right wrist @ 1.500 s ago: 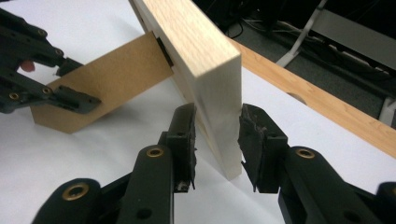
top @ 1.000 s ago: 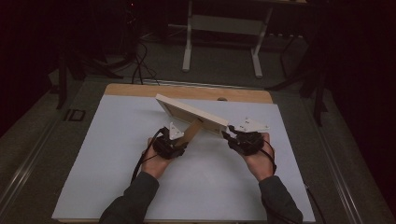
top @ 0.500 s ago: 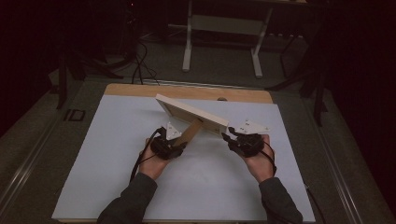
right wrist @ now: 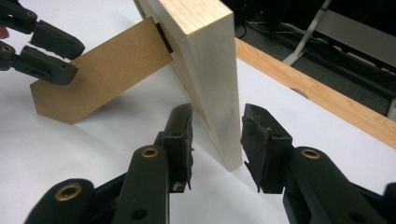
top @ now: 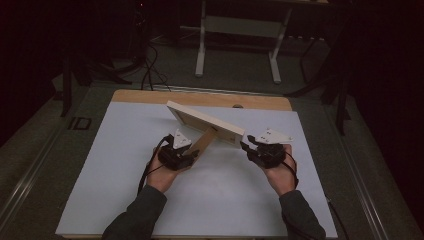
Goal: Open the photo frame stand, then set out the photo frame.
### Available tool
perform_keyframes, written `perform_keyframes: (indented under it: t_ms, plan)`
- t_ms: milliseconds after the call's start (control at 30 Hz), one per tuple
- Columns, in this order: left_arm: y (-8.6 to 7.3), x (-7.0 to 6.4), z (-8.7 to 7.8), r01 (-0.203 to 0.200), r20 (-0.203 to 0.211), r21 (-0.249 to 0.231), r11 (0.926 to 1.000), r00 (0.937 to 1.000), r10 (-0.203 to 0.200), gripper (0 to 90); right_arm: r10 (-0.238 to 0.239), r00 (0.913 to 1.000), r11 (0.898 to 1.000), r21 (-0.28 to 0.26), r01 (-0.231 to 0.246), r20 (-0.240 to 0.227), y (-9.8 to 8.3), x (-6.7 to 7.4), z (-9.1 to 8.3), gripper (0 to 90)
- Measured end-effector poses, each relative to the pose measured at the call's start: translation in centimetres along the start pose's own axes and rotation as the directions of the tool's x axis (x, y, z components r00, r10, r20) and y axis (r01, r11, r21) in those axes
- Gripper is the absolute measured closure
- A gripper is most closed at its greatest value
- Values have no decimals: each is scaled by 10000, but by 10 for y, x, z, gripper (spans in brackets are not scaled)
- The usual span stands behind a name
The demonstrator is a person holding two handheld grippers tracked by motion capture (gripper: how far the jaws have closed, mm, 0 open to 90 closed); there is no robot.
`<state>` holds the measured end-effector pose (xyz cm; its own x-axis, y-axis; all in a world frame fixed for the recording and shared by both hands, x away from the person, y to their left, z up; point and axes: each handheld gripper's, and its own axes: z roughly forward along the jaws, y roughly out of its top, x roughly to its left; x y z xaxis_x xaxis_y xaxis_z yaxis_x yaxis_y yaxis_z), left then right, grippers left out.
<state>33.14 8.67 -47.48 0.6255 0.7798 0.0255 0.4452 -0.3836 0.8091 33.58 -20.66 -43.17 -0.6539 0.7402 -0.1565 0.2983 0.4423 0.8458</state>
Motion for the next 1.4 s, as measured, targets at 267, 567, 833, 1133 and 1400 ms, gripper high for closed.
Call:
perform_keyframes:
  t_ms: [267,567,833,1133,1400]
  plan:
    - [6,2,-8,19,-112,-231,9997,9999,-22,603,116,9999,9999,-38,-115,70,0,-4,-2,625]
    - [16,7,-13,226,-63,-437,9988,9997,-229,602,394,9991,9992,-17,-394,183,-3,-11,-1,622]
    - [23,11,-13,470,-9,-468,9978,9989,-471,597,755,9968,9971,-144,-751,280,-2,-19,-2,624]
    - [33,14,-10,535,-48,-522,9972,9985,-538,649,1181,9923,9923,-419,-1166,375,6,-30,-1,649]
    - [36,20,-3,1083,-138,-649,9920,9939,-1094,634,1326,9906,9904,-428,-1311,325,11,-31,7,666]
